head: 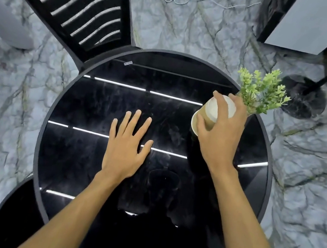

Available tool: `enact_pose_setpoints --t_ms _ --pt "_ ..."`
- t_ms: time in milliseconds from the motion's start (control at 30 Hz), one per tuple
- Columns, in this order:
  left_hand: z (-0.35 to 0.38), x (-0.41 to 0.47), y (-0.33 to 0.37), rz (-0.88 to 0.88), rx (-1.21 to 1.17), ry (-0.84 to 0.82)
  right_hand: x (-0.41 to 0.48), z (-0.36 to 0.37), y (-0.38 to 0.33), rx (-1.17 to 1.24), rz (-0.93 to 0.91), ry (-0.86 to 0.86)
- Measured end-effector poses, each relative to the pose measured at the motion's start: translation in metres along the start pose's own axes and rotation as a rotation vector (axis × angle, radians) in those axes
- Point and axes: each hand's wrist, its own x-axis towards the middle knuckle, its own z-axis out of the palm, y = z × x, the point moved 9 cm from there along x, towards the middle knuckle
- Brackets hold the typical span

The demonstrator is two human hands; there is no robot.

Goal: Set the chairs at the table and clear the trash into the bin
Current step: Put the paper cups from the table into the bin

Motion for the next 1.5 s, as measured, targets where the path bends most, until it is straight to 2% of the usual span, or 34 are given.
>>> enact_pose_setpoints --t_ms 367,567,667,967,1167,1400,1500 --pt "-0.001 -0.001 0.000 -0.004 0.010 -0.003 -0.026 0.002 -0.008 0.070 -0.040 -0.095" --pt "-0.015 -0.010 -0.001 0.001 -0.120 -0.138 -0.049 0.000 -0.046 0.104 -0.122 -0.169" --pt "-0.044 -0.036 -0.017 -0.026 -0.159 -0.121 -0.066 0.007 -0.080 0.152 -0.153 -0.217" --pt "-0.106 -0.210 -0.169 -0.394 -0.229 -0.005 -0.157 0.057 -0.233 0.339 -0.333 -0.478" --pt "-0.111 -0.338 -0.253 -0.694 -0.243 0.040 -0.243 0.099 -0.320 0.378 -0.481 -0.647" --pt "-0.071 -0.436 -0.297 -0.886 -0.363 0.080 -0.336 0.166 -0.346 0.401 -0.542 -0.761" --pt "-0.038 -0.474 -0.303 -0.975 -0.427 0.070 -0.395 0.234 -0.319 0.194 -0.599 -0.955"
